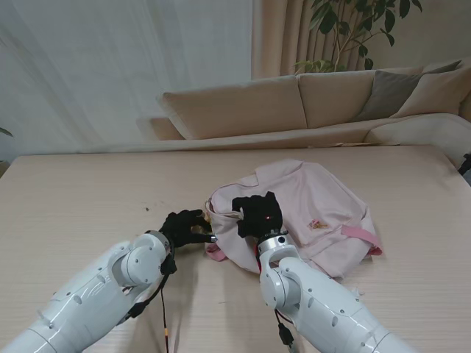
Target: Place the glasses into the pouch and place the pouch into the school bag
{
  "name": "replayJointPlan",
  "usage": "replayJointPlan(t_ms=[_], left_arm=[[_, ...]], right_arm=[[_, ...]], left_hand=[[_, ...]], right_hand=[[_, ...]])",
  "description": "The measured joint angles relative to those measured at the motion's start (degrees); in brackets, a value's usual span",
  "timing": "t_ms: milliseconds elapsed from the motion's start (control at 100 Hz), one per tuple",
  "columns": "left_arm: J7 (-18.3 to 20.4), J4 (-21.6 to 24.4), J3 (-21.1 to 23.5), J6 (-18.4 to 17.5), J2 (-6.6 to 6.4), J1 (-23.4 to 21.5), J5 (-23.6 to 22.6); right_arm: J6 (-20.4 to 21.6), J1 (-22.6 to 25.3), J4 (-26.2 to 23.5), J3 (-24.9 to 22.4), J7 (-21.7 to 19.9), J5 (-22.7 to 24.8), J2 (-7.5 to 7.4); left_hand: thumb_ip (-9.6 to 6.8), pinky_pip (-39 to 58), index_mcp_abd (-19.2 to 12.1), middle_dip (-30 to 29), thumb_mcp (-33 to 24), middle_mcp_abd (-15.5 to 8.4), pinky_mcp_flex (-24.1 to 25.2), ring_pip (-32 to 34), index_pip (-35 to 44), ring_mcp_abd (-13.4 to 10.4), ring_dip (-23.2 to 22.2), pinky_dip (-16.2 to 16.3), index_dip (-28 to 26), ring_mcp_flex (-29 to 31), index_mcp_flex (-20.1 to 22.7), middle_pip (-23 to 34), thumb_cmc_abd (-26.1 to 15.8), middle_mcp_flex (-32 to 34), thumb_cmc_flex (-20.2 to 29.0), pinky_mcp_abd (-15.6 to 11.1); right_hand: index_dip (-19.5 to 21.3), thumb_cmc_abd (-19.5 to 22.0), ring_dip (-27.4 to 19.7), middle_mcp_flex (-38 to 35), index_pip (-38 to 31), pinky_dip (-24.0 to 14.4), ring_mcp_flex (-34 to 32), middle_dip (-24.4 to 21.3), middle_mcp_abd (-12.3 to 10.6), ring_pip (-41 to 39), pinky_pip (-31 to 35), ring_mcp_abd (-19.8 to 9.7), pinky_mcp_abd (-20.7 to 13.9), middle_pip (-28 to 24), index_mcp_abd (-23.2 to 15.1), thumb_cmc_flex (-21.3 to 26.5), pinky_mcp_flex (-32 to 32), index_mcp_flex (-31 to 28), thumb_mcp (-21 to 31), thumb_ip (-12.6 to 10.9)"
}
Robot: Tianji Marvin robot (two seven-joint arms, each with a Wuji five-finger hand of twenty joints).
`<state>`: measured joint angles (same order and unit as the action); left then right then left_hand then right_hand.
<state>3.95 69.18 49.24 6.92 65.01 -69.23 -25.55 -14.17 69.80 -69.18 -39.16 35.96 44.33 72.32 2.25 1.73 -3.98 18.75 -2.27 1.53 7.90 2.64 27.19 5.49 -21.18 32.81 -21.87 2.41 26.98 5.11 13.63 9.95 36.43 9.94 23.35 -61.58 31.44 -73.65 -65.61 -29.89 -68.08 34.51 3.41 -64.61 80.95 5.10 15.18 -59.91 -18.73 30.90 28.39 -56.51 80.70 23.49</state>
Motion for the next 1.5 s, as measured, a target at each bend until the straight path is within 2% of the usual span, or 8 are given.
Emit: replayJointPlan(t_ms=[220,400,590,780,1100,1180,1280,1500], left_arm=[[4.63,4.18,-0.1,2.37,-1.94,-0.33,-6.59],[9.24,8.42,3.45,1.15,-3.19,-3.65,-12.22],[14.59,14.57,8.22,-0.67,-5.22,-9.07,-16.3],[14.69,16.02,11.99,-0.12,-5.4,-12.27,0.18],[6.73,17.04,14.9,1.83,-2.7,-16.29,6.52],[3.69,17.08,15.08,2.88,-2.03,-16.65,10.3],[1.51,17.09,15.72,3.23,-1.05,-17.33,10.97],[0.63,17.89,16.34,3.1,-0.66,-18.44,9.66]], right_arm=[[0.16,0.01,0.0,-0.1,0.1,0.12,0.0],[-0.08,-0.25,0.28,-0.05,0.48,0.11,0.08],[-0.62,-1.06,1.64,0.3,1.08,-0.18,0.56],[-0.98,-1.3,1.92,0.35,1.43,-0.61,0.79],[3.98,-1.29,1.12,0.6,-3.21,0.82,-0.41],[10.27,-0.64,0.0,-0.44,-7.15,-0.57,-1.31],[11.31,0.03,-2.94,-0.79,-12.91,0.18,-3.19],[17.9,1.81,-4.06,-4.83,-8.24,-4.69,-3.54]], left_hand=[[0.0,2.95,-1.55,0.62,0.57,-0.01,-2.82,2.25,0.6,-0.25,-0.86,-0.99,-2.34,0.1,0.68,6.98,-0.35,1.01,-0.62,2.85],[0.0,3.21,-2.33,0.27,1.22,-0.1,-2.92,5.67,21.58,-0.27,-1.11,-1.6,-17.17,1.57,17.19,12.03,-1.81,4.55,-2.03,2.9],[0.0,3.22,1.73,-1.66,1.27,-1.4,-3.47,6.95,21.2,-0.79,-1.03,-5.46,-18.16,2.38,21.74,10.93,-4.7,4.49,-2.79,2.9],[-0.01,-3.14,1.91,-1.15,1.29,-0.01,-2.29,5.3,24.33,-0.68,1.18,-14.53,-19.34,1.43,25.96,13.21,-6.61,9.22,-3.49,3.21],[-0.01,-1.51,1.8,-0.84,1.13,0.1,-2.49,9.44,36.83,-0.77,-0.44,-14.68,-29.34,3.82,34.43,16.23,-2.36,14.92,-1.19,2.65],[-0.01,-1.3,1.84,-0.65,1.13,0.23,-3.04,11.38,38.92,-0.65,-1.03,-14.62,-30.08,4.58,37.42,16.63,-3.22,16.46,-1.04,2.63],[-0.01,-0.09,2.75,-0.41,1.13,0.91,-3.55,12.74,40.5,-0.07,-1.53,-14.09,-30.68,5.37,39.59,17.03,-4.09,17.26,-0.44,2.7],[0.0,0.75,2.76,-0.28,1.13,2.29,-3.79,14.08,40.98,-0.02,-2.12,-12.33,-30.87,5.91,41.18,17.19,-4.65,19.19,-0.42,3.61]], right_hand=[[0.0,0.1,0.0,0.0,-0.01,0.0,0.0,0.0,0.0,-0.05,0.0,0.0,0.0,-0.02,0.0,0.0,0.0,0.0,0.0,0.0],[0.0,0.8,0.0,0.33,-0.04,0.0,0.0,0.0,0.0,-0.6,0.02,0.0,0.0,-0.54,0.01,0.0,0.0,0.06,0.0,-0.01],[-0.01,1.4,0.05,0.97,-0.46,0.0,0.0,0.0,0.0,-0.66,0.66,0.0,0.0,-1.11,0.01,0.0,-0.05,0.26,0.0,-0.01],[-0.01,1.45,0.09,0.97,-0.62,0.0,0.0,0.0,0.0,-1.24,0.75,0.0,0.0,-1.22,0.01,0.0,-0.15,0.26,0.0,-0.01],[-1.29,1.39,0.1,2.58,-0.75,0.0,0.26,-2.13,0.18,-0.34,0.77,0.11,0.6,-1.01,1.09,-0.32,-2.1,1.32,-0.03,-0.1],[-1.45,1.59,-0.61,9.62,2.54,0.0,5.9,-2.18,0.91,2.61,0.3,0.46,0.81,1.09,3.2,-10.73,-7.84,4.62,-1.79,-0.69],[5.08,10.09,-1.73,19.4,11.72,0.0,14.97,-2.97,1.05,5.52,-2.15,0.36,0.9,3.23,5.85,-23.01,-15.68,8.54,-6.24,-9.87],[5.61,23.67,-1.15,33.77,16.21,-2.95,29.32,-6.32,2.88,8.15,-7.09,0.6,-1.41,3.77,8.67,-27.06,-26.59,17.87,-16.79,-12.59]])
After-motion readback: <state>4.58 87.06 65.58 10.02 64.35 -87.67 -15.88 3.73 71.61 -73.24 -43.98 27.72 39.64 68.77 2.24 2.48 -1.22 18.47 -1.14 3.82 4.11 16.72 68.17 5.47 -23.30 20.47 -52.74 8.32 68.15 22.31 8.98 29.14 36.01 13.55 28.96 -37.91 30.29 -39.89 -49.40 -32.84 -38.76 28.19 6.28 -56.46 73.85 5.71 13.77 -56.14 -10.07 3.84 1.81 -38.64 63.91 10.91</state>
